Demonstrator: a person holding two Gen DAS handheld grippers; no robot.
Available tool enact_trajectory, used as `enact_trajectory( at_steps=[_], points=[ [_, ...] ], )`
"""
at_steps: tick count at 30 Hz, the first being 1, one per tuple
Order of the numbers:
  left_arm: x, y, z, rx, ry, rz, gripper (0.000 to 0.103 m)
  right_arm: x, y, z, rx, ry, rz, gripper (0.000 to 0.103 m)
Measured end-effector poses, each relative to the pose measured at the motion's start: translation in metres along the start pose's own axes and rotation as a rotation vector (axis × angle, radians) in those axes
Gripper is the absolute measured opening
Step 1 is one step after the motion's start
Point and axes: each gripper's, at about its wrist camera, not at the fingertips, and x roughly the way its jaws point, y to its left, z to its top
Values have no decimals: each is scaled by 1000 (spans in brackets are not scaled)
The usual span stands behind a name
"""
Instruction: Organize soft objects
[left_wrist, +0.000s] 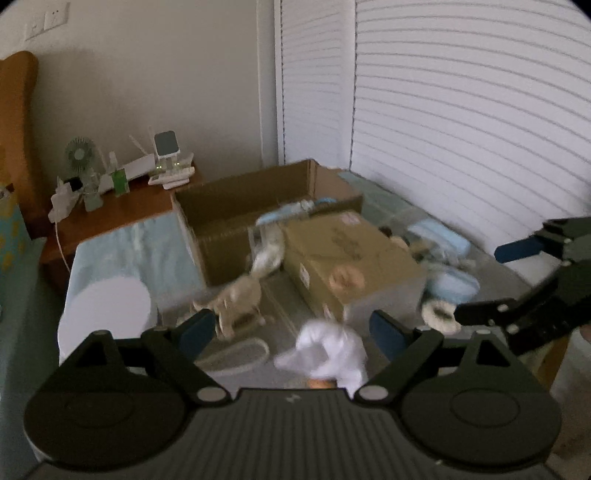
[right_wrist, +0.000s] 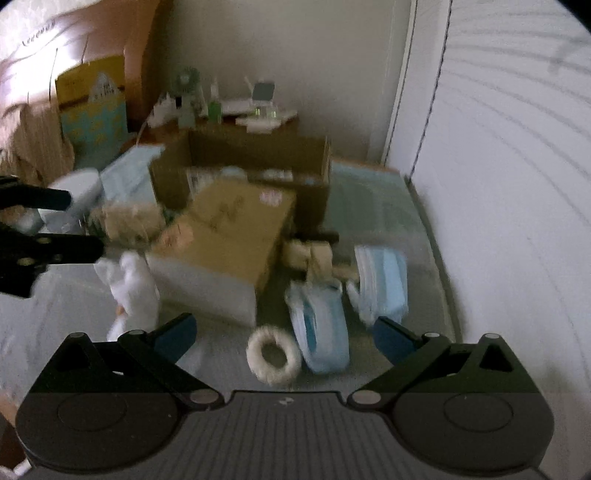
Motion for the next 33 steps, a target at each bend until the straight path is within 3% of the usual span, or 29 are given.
enact_trajectory(
  at_steps=[7,24,27,29,33],
  points=[
    [-1,-4,-17,11,18,1,90,31,-6,-22,37,113,-20,103],
    [39,-34,-15,225,80,-54,89,51,-10,-26,81,112,-44,103],
    [45,-34,-16,222,96,-48,82,50,-10,-27,77,100,-44,103],
    [49,-33,-17,214,105,-42,71,49,-10,-29,75,89,-43,103],
    [54,-33,-19,205,115,-32,70,47,-12,-33,67,74,-34,103]
  ],
)
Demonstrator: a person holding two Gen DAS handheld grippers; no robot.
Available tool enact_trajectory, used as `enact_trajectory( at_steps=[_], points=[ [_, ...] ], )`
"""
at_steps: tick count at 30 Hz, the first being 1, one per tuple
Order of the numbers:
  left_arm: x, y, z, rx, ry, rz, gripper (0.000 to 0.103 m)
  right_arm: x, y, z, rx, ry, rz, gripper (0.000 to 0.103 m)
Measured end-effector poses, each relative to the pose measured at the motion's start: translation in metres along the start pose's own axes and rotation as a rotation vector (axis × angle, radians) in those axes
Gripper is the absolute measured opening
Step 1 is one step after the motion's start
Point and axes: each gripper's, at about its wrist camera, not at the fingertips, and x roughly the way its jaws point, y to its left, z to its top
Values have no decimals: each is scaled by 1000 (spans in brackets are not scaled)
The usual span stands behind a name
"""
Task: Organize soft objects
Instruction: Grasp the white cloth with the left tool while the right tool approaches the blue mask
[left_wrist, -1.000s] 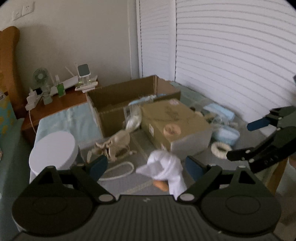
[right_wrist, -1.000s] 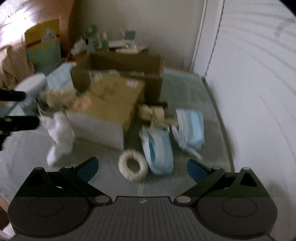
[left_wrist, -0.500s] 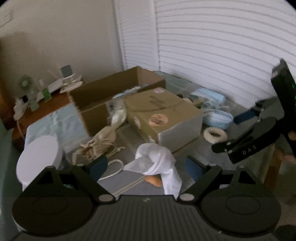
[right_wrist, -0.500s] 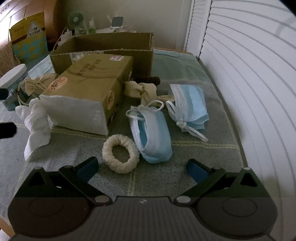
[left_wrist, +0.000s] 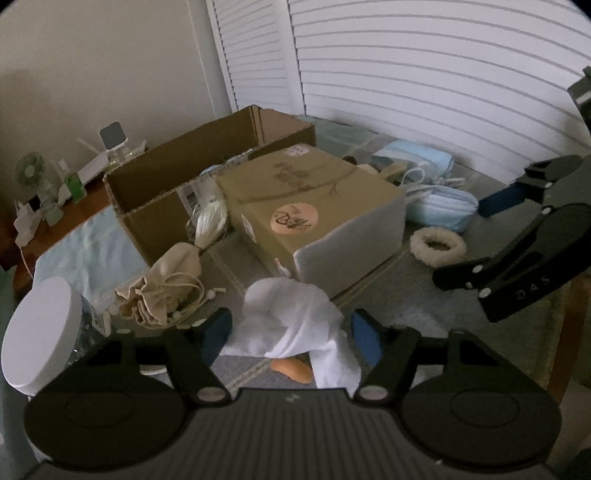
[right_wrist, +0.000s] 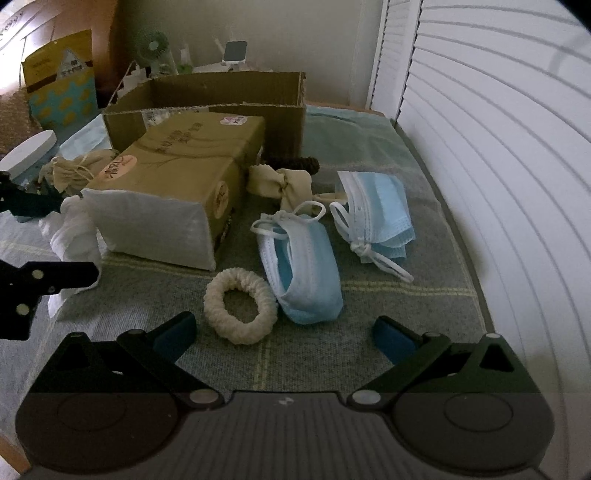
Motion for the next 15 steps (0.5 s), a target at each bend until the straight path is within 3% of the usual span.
enact_trajectory(
  at_steps=[7,15],
  points=[
    [6,-2,1,-8,7,4,61,-1,0,1,-2,0,6,103],
    [6,0,2,-21,12,-2,61,-16,-11,12,28,-52,27,101]
  ],
)
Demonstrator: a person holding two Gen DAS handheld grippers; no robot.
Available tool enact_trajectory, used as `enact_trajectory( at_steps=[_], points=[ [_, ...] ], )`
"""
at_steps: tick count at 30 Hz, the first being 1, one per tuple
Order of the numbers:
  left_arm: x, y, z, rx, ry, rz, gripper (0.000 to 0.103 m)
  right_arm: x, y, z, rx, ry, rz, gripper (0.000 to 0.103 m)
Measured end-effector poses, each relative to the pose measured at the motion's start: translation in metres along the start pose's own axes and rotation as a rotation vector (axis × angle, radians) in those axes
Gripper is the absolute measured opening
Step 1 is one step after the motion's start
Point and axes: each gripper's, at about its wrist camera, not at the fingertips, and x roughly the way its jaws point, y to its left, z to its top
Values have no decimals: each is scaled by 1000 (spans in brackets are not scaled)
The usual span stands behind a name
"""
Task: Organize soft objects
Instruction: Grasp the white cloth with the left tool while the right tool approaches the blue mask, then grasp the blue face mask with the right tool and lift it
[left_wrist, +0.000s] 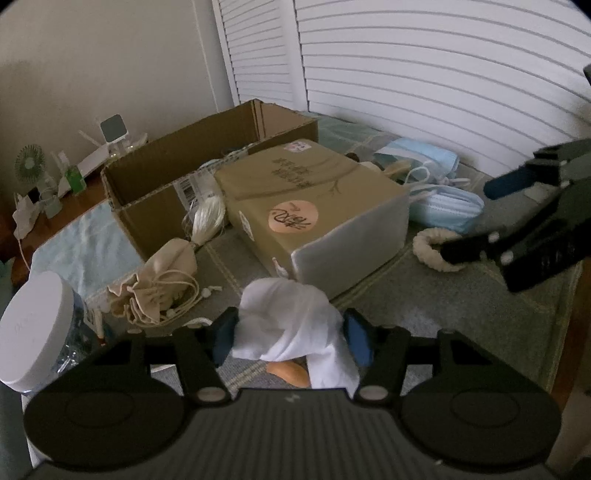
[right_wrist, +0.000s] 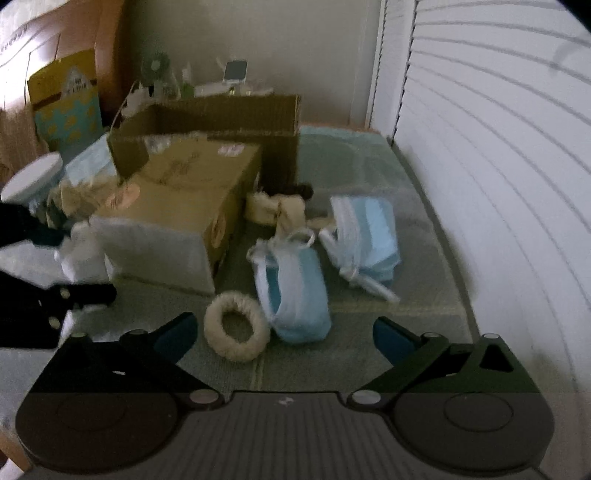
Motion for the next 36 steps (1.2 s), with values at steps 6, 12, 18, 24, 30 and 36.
enact_trajectory(
  at_steps=[6,12,18,24,30,36],
  points=[
    [1,2,1,-7,0,0,61,5,-7,16,29,-8,18,82],
    [2,5,3,-18,9,-12,56,22,-9,22,39,23,26,63],
    [-2,10,5,-43,7,-28,52,21,-7,23,36,25,28,38],
    [-18,14,9,-41,-11,-49,52,6,-8,25,34,12,24,32],
    [-40,20,12,-46,-16,-82,52,-15,-8,28,22,-12,22,32],
    [-54,23,8,-57,-38,-83,52,-25,-2,29,-5,-12,25,38]
  ],
)
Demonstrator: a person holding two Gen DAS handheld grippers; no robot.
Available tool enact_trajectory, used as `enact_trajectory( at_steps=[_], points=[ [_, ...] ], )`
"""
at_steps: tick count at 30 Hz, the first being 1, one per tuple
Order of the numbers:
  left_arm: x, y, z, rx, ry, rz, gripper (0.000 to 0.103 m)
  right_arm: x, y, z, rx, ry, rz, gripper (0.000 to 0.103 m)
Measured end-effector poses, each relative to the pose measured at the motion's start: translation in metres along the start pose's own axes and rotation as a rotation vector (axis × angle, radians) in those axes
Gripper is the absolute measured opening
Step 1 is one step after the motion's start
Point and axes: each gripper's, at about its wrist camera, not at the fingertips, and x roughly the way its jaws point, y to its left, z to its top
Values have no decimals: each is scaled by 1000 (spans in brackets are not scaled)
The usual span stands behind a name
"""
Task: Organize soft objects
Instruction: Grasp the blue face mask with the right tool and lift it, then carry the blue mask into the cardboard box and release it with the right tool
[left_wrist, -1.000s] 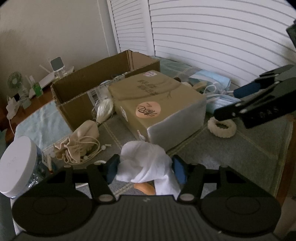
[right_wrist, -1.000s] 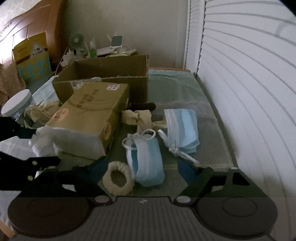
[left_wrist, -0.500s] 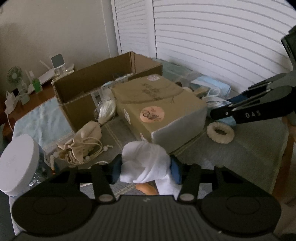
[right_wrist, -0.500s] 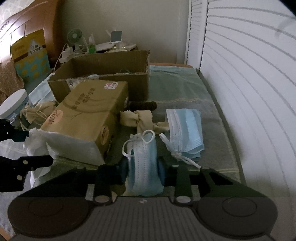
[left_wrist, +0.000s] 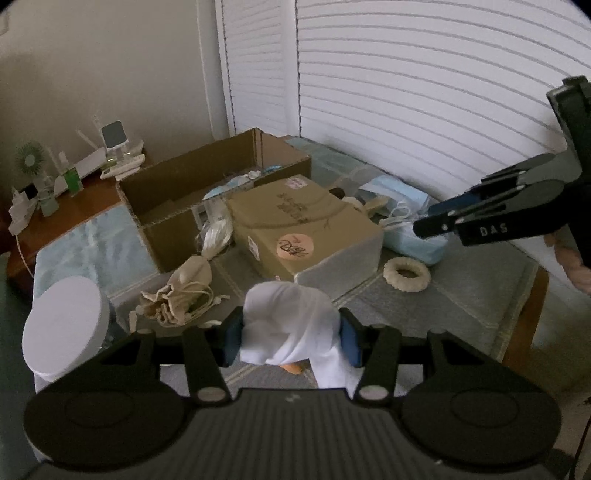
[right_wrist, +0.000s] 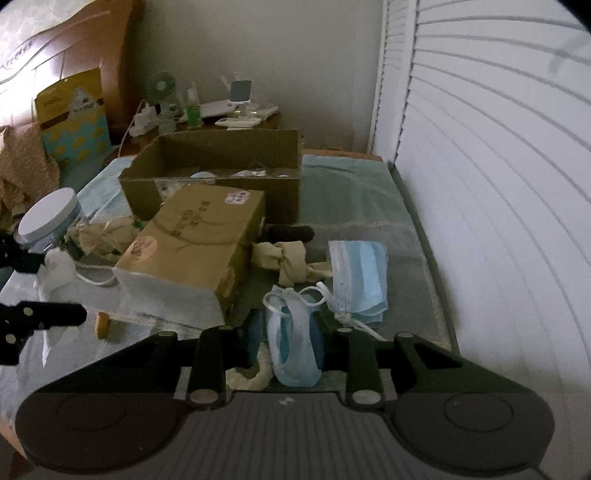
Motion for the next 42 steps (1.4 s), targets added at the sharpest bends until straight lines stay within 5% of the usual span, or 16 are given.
enact_trajectory(
  at_steps=[2,9,16,31,42],
  points=[
    [-3,2,-1,-11,-5,-3,52,2,0,0,4,1,-3,50],
    [-6,6,-5,-26,-10,-6,52,38,-10,1,42,65,5,50],
    [-6,8,-5,-31,-5,-12,52,44,-8,2,27,86,-32,25],
    [-17,7,-7,-30,-26,-48,52,-15,13,25,-69,-23,-49,23],
    [-28,16,-11,-60,-43,-32,52,-20,29,71,-143,-99,-21,23]
  ],
)
